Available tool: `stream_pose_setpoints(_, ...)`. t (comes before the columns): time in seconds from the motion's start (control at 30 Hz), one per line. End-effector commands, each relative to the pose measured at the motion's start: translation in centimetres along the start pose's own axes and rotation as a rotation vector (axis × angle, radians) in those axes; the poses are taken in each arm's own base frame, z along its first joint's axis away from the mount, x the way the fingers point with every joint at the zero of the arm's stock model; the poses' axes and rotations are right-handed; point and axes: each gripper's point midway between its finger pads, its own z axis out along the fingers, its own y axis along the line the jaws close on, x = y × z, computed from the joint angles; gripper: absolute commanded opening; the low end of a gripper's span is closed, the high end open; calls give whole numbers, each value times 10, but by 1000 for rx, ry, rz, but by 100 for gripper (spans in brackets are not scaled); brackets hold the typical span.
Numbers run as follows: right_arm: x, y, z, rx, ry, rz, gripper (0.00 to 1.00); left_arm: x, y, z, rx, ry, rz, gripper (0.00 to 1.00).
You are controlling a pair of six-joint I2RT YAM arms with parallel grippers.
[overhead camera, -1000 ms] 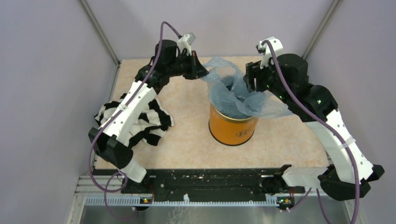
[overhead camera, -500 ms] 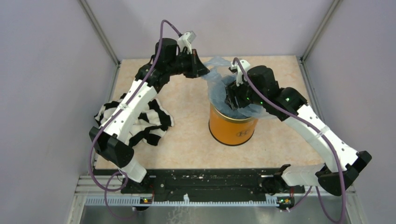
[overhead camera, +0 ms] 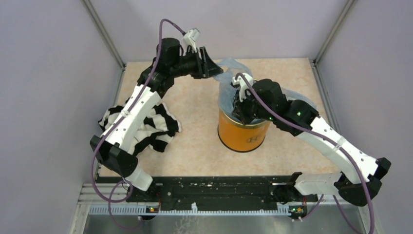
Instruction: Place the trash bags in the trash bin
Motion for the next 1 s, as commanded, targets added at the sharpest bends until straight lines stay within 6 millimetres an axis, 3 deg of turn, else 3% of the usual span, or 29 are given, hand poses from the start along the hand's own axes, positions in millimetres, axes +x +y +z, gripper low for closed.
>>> stream_pose_setpoints(0.0, 3, 5, -17, 3, -34, -10, 0, -37, -49, -35, 142, -139, 31, 53)
stream_pose_setpoints(0.13, 10, 6, -18, 3, -27, -6, 0, -35, -54, -41, 160, -129, 37, 47)
stream_pose_setpoints(0.4, 10, 23, -23, -28, -17, -40, 0, -33, -58, -47, 166, -118, 54, 17)
stream_pose_setpoints(0.57, 21, 39, -22, -57, 16, -86, 0, -38, -50, -43, 116, -115, 64, 0)
stream_pose_setpoints(0.63, 28, 44, -20, -67, 30, -93, 0, -41, -40, -41, 65, -123, 77, 0)
stream_pose_setpoints(0.8, 48, 41, -17, -46, 60, -82, 0, -43, 9, -32, -136, -112, 140, 0)
stream_pose_setpoints(0.97, 62, 41, -12, -45, 87, -60, 0, -22, 49, -15, -229, -40, 141, 0)
